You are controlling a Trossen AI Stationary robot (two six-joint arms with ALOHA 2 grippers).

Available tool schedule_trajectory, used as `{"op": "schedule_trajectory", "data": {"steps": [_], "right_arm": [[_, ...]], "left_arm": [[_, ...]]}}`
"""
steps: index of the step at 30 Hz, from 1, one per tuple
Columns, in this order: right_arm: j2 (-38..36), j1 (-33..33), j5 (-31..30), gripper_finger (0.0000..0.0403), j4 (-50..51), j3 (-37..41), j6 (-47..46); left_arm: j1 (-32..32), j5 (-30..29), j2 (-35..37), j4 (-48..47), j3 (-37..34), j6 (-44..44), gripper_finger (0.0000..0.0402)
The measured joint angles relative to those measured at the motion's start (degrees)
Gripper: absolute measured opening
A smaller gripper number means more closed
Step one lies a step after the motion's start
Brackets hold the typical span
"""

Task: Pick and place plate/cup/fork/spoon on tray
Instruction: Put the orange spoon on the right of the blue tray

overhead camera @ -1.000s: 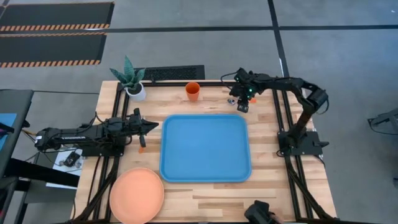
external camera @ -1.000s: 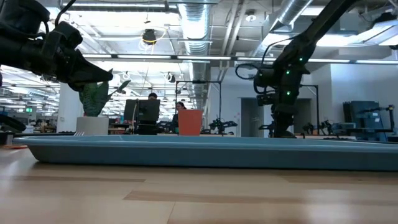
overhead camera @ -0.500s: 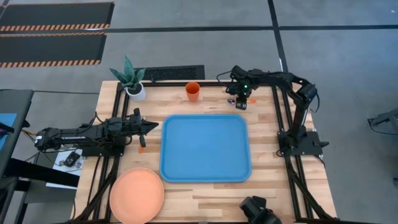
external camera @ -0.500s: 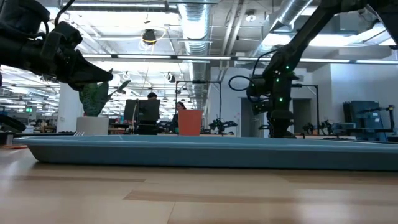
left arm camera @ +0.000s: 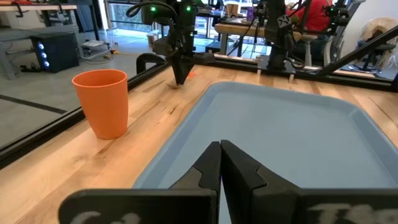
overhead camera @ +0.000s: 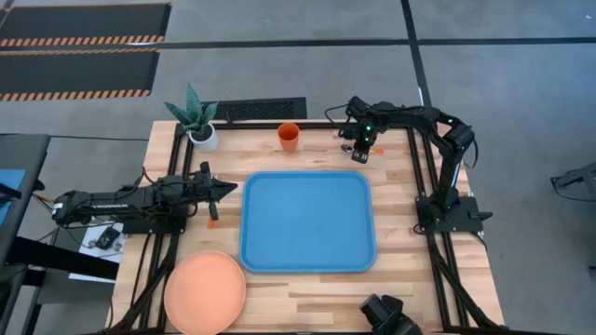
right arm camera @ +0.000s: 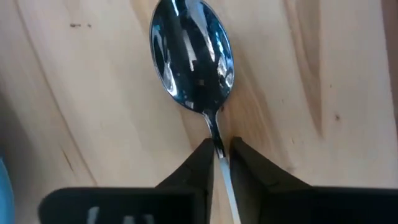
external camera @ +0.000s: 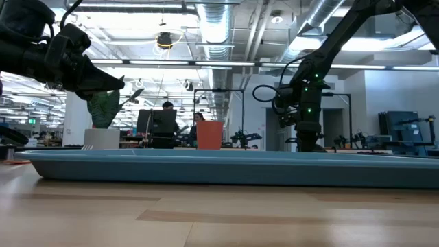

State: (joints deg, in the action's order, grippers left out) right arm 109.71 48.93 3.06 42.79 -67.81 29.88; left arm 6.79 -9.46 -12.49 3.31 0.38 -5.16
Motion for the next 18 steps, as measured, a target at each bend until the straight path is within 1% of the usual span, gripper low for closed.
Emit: {"op": "schedule_trajectory", "data": {"steps": [6, 8, 13, 18], "right_arm": [[0.1, 0.0, 0.0, 0.0018, 1.2, 0.0, -4.9], [0.1, 0.0, 0.2, 0.0008, 1.4, 0.0, -7.0], [-0.3, 0.0, 2.7, 0.0010, 2.3, 0.1, -14.3], [-3.3, -0.3, 3.6, 0.0009, 5.6, 0.7, -22.1]], "left_arm": [[0.0, 0.0, 0.0, 0.0, 0.0, 0.0, 0.0000], [0.0, 0.0, 0.0, 0.0, 0.0, 0.0, 0.0000], [0.0, 0.0, 0.0, 0.0, 0.0, 0.0, 0.0000], [0.0, 0.1, 0.0, 0.0, 0.0, 0.0, 0.0000]]}}
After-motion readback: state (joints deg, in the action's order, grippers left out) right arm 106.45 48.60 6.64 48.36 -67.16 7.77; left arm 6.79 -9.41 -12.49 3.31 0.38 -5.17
